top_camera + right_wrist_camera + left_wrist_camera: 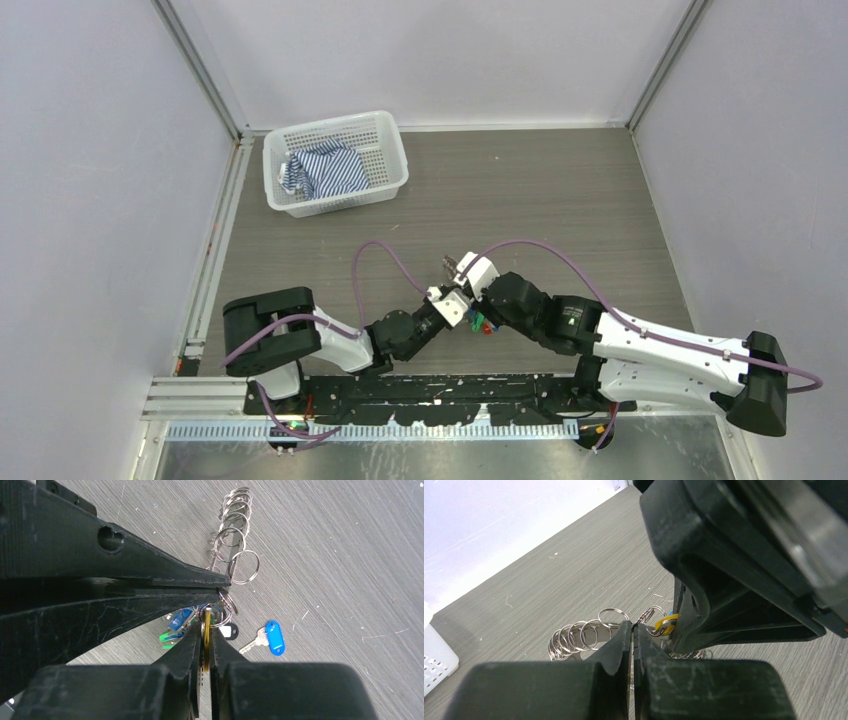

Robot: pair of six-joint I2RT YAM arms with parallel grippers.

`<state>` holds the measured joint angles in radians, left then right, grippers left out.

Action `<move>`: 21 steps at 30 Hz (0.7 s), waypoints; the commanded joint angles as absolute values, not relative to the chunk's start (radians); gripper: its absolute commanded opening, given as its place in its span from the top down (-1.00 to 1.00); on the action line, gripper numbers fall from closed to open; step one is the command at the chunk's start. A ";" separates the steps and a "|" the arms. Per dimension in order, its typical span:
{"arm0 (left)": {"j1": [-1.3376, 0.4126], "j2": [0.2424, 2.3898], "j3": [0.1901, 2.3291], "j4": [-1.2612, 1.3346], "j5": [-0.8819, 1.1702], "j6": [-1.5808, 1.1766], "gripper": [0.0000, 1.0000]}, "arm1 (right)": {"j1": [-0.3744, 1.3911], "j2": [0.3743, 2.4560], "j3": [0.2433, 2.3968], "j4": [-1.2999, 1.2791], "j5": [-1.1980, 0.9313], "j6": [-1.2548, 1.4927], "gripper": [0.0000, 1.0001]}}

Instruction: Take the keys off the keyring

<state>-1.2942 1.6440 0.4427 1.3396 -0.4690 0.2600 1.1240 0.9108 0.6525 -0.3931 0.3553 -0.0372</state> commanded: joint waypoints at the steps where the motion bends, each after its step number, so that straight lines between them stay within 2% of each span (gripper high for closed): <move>1: -1.296 1.600 0.459 1.431 -0.476 0.237 0.99 | 1.171 0.923 0.688 -0.388 0.376 -0.073 0.98; 8: -1.319 1.617 0.464 1.431 -0.459 0.230 0.99 | 1.177 0.877 0.650 -0.297 0.454 -0.095 0.98; 17: -1.320 1.632 0.457 1.431 -0.382 0.205 0.99 | 1.177 0.866 0.700 -0.298 0.275 -0.123 0.98; 21: -1.320 1.628 0.456 1.431 -0.341 0.198 0.99 | 1.175 0.888 0.699 -0.284 0.277 -0.109 0.98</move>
